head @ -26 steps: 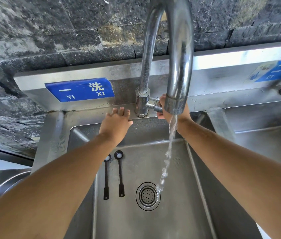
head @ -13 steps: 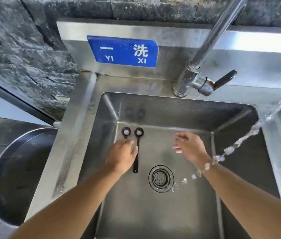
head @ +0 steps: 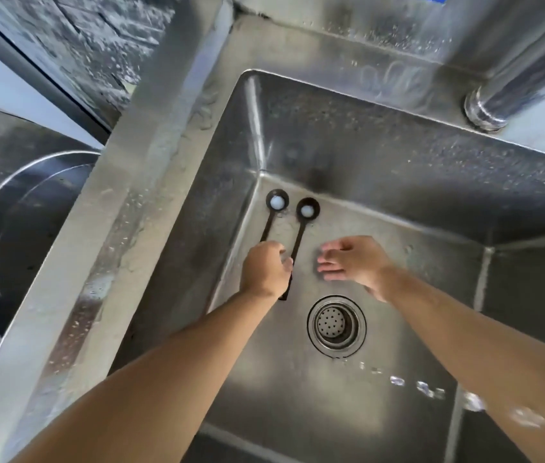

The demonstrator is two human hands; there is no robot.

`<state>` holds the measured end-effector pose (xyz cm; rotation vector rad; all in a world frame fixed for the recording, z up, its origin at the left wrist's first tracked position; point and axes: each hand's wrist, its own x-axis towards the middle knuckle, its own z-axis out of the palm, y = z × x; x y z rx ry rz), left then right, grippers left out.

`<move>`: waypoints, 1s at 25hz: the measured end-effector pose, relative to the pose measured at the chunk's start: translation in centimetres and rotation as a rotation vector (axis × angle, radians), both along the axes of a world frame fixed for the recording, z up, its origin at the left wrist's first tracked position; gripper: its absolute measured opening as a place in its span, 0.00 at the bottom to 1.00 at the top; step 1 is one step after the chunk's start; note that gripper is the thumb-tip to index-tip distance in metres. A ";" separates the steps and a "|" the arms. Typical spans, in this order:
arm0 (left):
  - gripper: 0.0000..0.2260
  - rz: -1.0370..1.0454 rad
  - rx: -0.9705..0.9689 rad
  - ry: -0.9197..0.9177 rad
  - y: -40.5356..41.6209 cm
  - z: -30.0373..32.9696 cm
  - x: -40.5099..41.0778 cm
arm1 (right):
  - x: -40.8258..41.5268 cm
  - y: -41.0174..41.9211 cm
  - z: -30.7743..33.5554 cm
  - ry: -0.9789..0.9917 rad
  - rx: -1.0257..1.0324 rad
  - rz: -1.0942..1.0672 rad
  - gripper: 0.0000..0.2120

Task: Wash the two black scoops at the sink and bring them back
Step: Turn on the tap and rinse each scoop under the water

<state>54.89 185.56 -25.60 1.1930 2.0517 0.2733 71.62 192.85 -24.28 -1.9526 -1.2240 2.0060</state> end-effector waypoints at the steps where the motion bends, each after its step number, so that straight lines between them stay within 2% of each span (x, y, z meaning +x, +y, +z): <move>1: 0.07 -0.005 0.011 0.007 0.4 -0.4 0.2 | -0.4 0.2 -0.6 0.000 0.001 -0.002 0.07; 6: 0.11 -0.026 0.084 0.076 1.0 -1.9 1.1 | -1.6 0.8 -4.0 0.009 0.015 -0.029 0.06; 11: 0.08 -0.020 0.147 0.006 1.1 -2.6 1.5 | -2.4 0.5 -4.7 0.059 0.032 -0.061 0.01; 14: 0.07 0.065 0.143 -0.041 1.1 -2.1 2.0 | -2.6 0.3 -4.5 0.055 0.032 -0.079 0.04; 19: 0.07 0.171 0.061 -0.136 0.9 -1.5 2.0 | -1.8 -0.2 -3.4 0.061 0.019 -0.086 0.03; 25: 0.09 0.182 0.046 -0.285 -0.8 1.8 3.3 | 1.1 -2.4 -0.3 0.092 -0.003 -0.146 0.04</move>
